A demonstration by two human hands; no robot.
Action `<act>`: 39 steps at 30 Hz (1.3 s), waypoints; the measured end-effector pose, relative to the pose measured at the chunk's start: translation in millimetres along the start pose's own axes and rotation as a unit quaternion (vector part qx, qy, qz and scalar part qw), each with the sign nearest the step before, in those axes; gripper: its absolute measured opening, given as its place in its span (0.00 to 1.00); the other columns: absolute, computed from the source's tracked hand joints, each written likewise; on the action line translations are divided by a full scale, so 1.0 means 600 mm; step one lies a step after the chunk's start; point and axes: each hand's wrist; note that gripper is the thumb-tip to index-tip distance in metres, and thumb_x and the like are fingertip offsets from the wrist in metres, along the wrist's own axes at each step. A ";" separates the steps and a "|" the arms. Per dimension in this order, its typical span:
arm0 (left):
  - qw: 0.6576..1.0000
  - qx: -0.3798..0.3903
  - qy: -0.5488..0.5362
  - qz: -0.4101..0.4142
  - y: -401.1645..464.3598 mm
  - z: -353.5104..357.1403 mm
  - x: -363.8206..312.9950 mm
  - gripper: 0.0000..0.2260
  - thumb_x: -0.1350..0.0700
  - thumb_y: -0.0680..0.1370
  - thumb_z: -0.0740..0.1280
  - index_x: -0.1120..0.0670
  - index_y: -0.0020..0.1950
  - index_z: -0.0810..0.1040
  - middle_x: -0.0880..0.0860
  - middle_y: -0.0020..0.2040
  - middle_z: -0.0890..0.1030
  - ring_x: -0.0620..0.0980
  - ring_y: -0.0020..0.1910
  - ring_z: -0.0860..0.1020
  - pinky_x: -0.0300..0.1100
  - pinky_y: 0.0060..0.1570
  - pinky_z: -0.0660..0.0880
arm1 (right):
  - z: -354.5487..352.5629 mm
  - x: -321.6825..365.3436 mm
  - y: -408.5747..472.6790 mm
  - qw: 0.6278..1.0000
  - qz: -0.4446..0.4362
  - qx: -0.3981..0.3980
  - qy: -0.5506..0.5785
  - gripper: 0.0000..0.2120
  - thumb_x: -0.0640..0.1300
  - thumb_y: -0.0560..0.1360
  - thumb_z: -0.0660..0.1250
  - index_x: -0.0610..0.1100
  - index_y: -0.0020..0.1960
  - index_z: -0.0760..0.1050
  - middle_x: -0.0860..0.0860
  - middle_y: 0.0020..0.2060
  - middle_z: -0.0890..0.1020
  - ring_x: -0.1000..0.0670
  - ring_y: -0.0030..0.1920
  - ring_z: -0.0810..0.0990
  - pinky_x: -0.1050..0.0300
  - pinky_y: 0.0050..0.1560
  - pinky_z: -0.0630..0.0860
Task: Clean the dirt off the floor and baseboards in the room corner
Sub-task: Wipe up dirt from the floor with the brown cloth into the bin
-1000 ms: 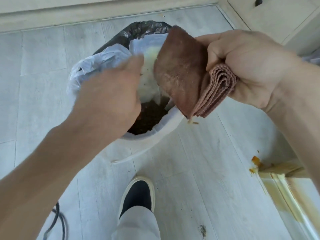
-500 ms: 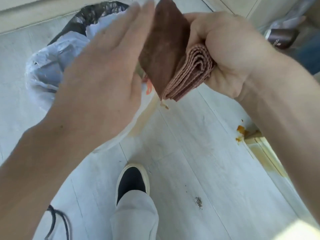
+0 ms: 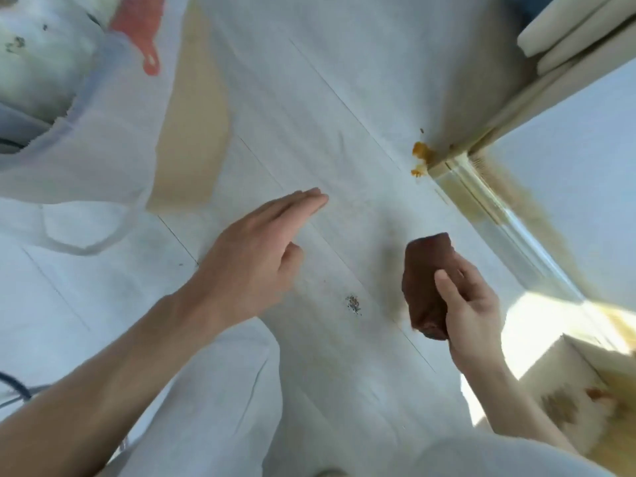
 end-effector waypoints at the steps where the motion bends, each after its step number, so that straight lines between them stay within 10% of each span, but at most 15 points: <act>1: 1.000 0.013 -0.001 -0.012 -0.007 0.002 0.007 0.30 0.64 0.78 0.58 0.46 0.79 0.67 0.39 0.78 0.67 0.37 0.76 0.65 0.41 0.72 0.68 | -0.012 -0.037 -0.005 0.998 -0.019 -0.045 -0.049 0.16 0.42 0.83 0.67 0.59 0.66 0.79 0.63 0.60 0.83 0.44 0.59 0.84 0.37 0.48 0.84; 5: 0.997 0.033 -0.012 -0.064 -0.020 0.014 0.022 0.28 0.65 0.79 0.60 0.47 0.78 0.69 0.39 0.76 0.71 0.43 0.59 0.71 0.33 0.55 0.69 | 0.011 -0.124 -0.016 0.980 -0.095 -0.080 -0.158 0.19 0.48 0.84 0.64 0.64 0.72 0.72 0.66 0.69 0.76 0.58 0.69 0.75 0.38 0.68 0.75; 8: 0.996 0.038 -0.020 -0.075 -0.025 0.026 0.018 0.28 0.67 0.79 0.61 0.47 0.77 0.70 0.39 0.75 0.72 0.37 0.58 0.65 0.29 0.49 0.66 | 0.091 -0.166 -0.055 0.954 -0.164 0.066 -0.242 0.20 0.52 0.86 0.59 0.60 0.78 0.66 0.55 0.80 0.65 0.52 0.82 0.57 0.38 0.81 0.55; 12: 0.996 0.046 -0.029 -0.073 -0.030 0.029 0.019 0.28 0.68 0.78 0.61 0.48 0.76 0.72 0.40 0.74 0.72 0.36 0.56 0.72 0.24 0.53 0.69 | 0.142 -0.211 -0.083 0.770 -0.356 0.194 -0.492 0.24 0.57 0.87 0.51 0.53 0.81 0.63 0.50 0.81 0.62 0.44 0.83 0.46 0.35 0.81 0.48; 17: 0.991 0.018 -0.047 -0.128 -0.036 0.007 0.035 0.27 0.67 0.79 0.61 0.47 0.76 0.73 0.37 0.71 0.73 0.32 0.36 0.77 0.22 0.46 0.67 | 0.150 -0.205 -0.019 0.679 -0.422 0.174 -0.574 0.26 0.59 0.85 0.55 0.55 0.81 0.62 0.47 0.82 0.60 0.37 0.83 0.45 0.30 0.79 0.47; 22: 0.991 0.010 -0.027 -0.133 -0.033 -0.001 0.044 0.26 0.66 0.78 0.60 0.48 0.75 0.73 0.37 0.69 0.75 0.40 0.58 0.77 0.21 0.56 0.65 | 0.277 -0.180 0.000 0.621 -0.482 0.236 -0.571 0.28 0.60 0.85 0.51 0.54 0.83 0.55 0.47 0.83 0.53 0.37 0.83 0.42 0.33 0.80 0.45; 32: 0.984 -0.059 -0.033 -0.167 -0.015 -0.021 0.050 0.26 0.67 0.78 0.60 0.47 0.73 0.75 0.41 0.68 0.78 0.31 0.68 0.71 0.21 0.59 0.65 | -0.026 -0.222 0.060 0.810 -0.210 -0.047 -0.546 0.27 0.55 0.85 0.51 0.45 0.81 0.62 0.44 0.83 0.54 0.39 0.83 0.45 0.33 0.80 0.48; 39: 0.957 -0.150 -0.110 -0.224 -0.068 -0.031 0.070 0.26 0.68 0.77 0.58 0.47 0.70 0.77 0.38 0.65 0.80 0.34 0.66 0.75 0.39 0.66 0.72 | 0.104 -0.178 0.061 0.856 -0.111 -0.113 -0.493 0.31 0.58 0.83 0.50 0.49 0.83 0.54 0.42 0.83 0.51 0.35 0.82 0.43 0.35 0.80 0.43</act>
Point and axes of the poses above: each hand's wrist, its own y-axis towards the middle knuckle, its own z-axis out of the palm, x = y × z
